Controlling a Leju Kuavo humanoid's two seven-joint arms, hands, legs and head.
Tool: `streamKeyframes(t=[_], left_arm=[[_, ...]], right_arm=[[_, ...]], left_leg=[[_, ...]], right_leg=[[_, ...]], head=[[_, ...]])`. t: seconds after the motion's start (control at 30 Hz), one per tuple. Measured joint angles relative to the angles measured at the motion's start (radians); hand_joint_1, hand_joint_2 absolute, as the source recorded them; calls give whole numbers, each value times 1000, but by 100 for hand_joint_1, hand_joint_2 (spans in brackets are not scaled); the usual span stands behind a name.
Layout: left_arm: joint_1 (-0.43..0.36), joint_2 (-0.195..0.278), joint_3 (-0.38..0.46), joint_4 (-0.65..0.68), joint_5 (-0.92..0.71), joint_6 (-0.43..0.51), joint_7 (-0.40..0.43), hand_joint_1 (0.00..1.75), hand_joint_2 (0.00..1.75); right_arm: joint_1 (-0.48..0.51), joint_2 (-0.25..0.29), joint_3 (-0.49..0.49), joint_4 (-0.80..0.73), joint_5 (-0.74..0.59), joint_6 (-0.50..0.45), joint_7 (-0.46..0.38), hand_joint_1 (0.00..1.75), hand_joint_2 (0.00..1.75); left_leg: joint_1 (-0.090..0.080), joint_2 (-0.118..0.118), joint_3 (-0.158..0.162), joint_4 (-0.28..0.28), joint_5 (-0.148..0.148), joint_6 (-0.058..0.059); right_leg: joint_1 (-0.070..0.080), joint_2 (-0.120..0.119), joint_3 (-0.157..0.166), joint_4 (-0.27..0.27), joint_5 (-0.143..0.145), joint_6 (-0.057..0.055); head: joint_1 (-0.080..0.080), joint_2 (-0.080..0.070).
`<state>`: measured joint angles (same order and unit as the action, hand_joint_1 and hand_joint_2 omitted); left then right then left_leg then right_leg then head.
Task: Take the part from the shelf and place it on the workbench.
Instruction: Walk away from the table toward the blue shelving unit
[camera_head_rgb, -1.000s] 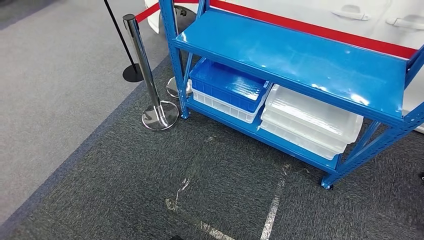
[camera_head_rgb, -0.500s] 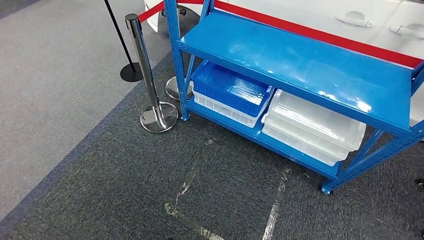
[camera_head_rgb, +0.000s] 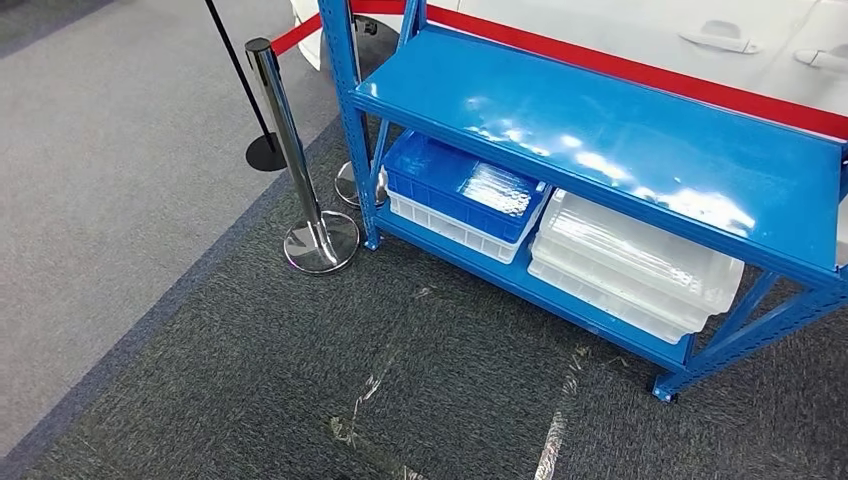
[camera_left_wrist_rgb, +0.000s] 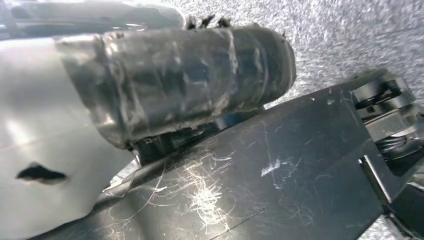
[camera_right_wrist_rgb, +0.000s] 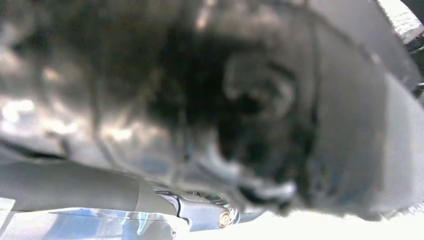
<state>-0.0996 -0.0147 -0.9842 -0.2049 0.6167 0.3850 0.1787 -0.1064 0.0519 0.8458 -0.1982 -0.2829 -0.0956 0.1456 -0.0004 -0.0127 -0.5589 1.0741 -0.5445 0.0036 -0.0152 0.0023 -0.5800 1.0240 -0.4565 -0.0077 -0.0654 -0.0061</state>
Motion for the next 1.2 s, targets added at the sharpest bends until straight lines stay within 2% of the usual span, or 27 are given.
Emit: streamKeyframes(t=[0.07, 0.1, 0.13, 0.17, 0.23, 0.27, 0.3, 0.37, 0.47, 0.53, 0.6, 0.63, 0.67, 0.7, 0.73, 0.8, 0.83, 0.87, 0.93, 0.97, 1.0, 1.07, 1.1, 1.13, 1.17, 1.2], left_arm=[[0, 0, 0, 0, 0, 1, -7, 0, 0], [-1, 0, 0, 0, -1, 2, -9, 0, 0], [0, 0, 0, 0, -2, 2, -11, 0, 0], [0, 0, 0, 0, -4, 2, -12, 0, 0], [0, 1, 0, 0, -13, 3, -12, 0, 0], [0, 1, 0, 0, -21, 2, -12, 0, 0], [-1, 0, 0, 0, -31, 1, -11, 0, 0], [-5, 0, -1, 0, -49, -3, -6, 0, 0], [-12, -2, -3, 0, -60, -6, 6, 0, 0], [-21, -5, -4, 0, -62, -5, 12, 0, 0], [-28, -8, -4, 0, -62, -2, 16, 0, 0], [-31, -9, -5, 0, -61, -1, 18, 0, 0], [-32, -9, -5, 0, -61, 0, 20, 0, 0], [-33, -10, -5, 0, -61, 2, 21, 0, 0], [-34, -11, -5, 0, -60, 3, 23, 0, 0], [-36, -13, -5, 0, -61, 9, 27, 0, 87], [-37, -14, -5, 0, -62, 13, 29, 0, 131], [-38, -14, -6, 0, -64, 18, 31, 0, 175], [-40, -14, -7, 0, -69, 25, 35, 0, 175], [-41, -14, -8, 0, -71, 28, 38, 0, 175], [-43, -15, -9, 0, -72, 30, 39, 0, 175], [-44, -16, -9, 0, -72, 33, 42, 0, 175], [-44, -16, -9, 0, -72, 33, 43, 0, 175], [-43, -17, -9, 0, -71, 33, 44, 0, 175], [-43, -17, -10, 0, -71, 33, 44, 0, 175], [-43, -17, -10, 0, -70, 32, 45, 0, 175]], right_arm=[[0, 0, 0, 0, -1, 1, 2, 0, 0], [0, 1, 0, 0, -1, 2, 3, 0, 0], [1, 0, 0, 0, -1, 3, 5, 0, 0], [1, 0, 0, 0, -2, 4, 6, 0, 0], [2, 1, 1, 0, -3, 0, 6, 0, 0], [2, 1, 1, 0, -6, -5, 4, 0, 0], [1, 0, 1, 0, -11, -12, 1, 0, 0], [1, 0, 1, 0, -26, -27, -8, 0, 0], [1, 0, 1, 0, -51, -33, -17, 0, 0], [1, 0, 1, 0, -65, -30, -18, 0, 0], [1, 0, 1, 0, -74, -25, -16, 0, 0], [1, -1, 1, 0, -77, -23, -14, 0, 0], [1, -1, 1, 0, -79, -20, -12, 0, 0], [1, -2, 1, 1, -80, -18, -9, 0, 0], [1, -3, 1, 1, -81, -15, -5, 0, 0], [0, -3, 1, 1, -85, -15, 4, 0, 0], [0, -3, 1, 2, -88, -17, 8, 0, 0], [-1, -3, 1, 2, -92, -21, 10, 0, 0], [-1, -3, 1, 2, -99, -31, 15, 0, 0], [0, -2, 1, 2, -104, -36, 20, 0, 0], [1, -2, 1, 2, -110, -41, 28, 0, 0], [1, -2, 1, 2, -126, -50, 56, 0, 0], [1, -2, 1, 2, -134, -54, 73, 0, 0], [1, -2, 1, 2, -140, -57, 87, 0, 0], [1, -2, 1, 2, -145, -58, 99, 0, 0], [2, -2, 1, 3, -148, -58, 106, 0, 0]], left_leg=[[3, 2, -63, 120, -51, -10], [4, 2, -98, 176, -66, -13], [5, 3, -121, 207, -63, -15], [5, 4, -127, 200, -39, -16], [5, 5, -97, 96, 46, -12], [4, 5, -75, 40, 78, -7], [2, 5, -58, -3, 93, -1], [-2, 4, -47, -29, 88, 10], [2, 7, -42, -42, 85, 25], [5, 16, -34, -50, 83, 36], [3, 27, -28, -50, 78, 45], [3, 33, -24, -50, 75, 47], [2, 40, -19, -50, 71, 48], [2, 48, -12, -50, 66, 48], [2, 56, -5, -49, 61, 46], [-2, 69, 7, -46, 50, 39], [-5, 76, 10, -45, 45, 33], [-8, 85, 12, -45, 42, 27], [-12, 106, 16, -47, 37, 19], [-11, 102, 16, -41, 29, 14], [-9, 87, 8, -19, 12, 8], [-4, 44, -36, 82, -43, -3], [-3, 31, -68, 149, -72, -6], [-2, 27, -96, 203, -87, -7], [-2, 24, -113, 230, -85, -7], [-2, 22, -112, 216, -62, -4]], right_leg=[[-1, -3, 10, -2, -8, -7], [-1, -4, 14, -1, -12, -9], [-1, -4, 20, -1, -17, -9], [-1, -3, 27, 0, -23, -8], [-1, 0, 43, 2, -37, -5], [1, 1, 48, 3, -44, -1], [2, 2, 50, 5, -49, 4], [4, 1, 48, 5, -53, 14], [4, 2, 42, 16, -64, 26], [4, 2, 4, 95, -102, 33], [4, 1, -66, 223, -146, 37], [4, 1, -96, 269, -152, 38], [4, 1, -110, 283, -141, 38], [4, -1, -106, 260, -112, 38], [4, -8, -88, 207, -70, 36], [9, -49, -37, 82, -14, 32], [12, -67, -22, 44, -4, 26], [16, -76, -17, 27, -6, 21], [16, -57, -18, 22, -4, 9], [14, -45, -18, 20, -3, 5], [11, -33, -17, 18, -1, 0], [8, -12, -17, 17, 0, -8], [8, 0, -17, 17, 0, -10], [8, 13, -16, 17, 0, -11], [8, 27, -15, 17, 0, -11], [8, 41, -14, 17, 0, -11]], head=[[-4, 0], [-4, 0], [-4, 0], [-4, 0], [-4, 0], [-3, 0], [-3, 0], [0, 0], [2, 0], [4, 0], [4, 0], [4, 0], [4, 0], [4, 0], [4, 0], [6, 0], [7, 0], [7, 0], [5, 0], [4, 0], [2, 0], [-1, 0], [-2, 0], [-1, 0], [-2, 0], [-1, 0]])
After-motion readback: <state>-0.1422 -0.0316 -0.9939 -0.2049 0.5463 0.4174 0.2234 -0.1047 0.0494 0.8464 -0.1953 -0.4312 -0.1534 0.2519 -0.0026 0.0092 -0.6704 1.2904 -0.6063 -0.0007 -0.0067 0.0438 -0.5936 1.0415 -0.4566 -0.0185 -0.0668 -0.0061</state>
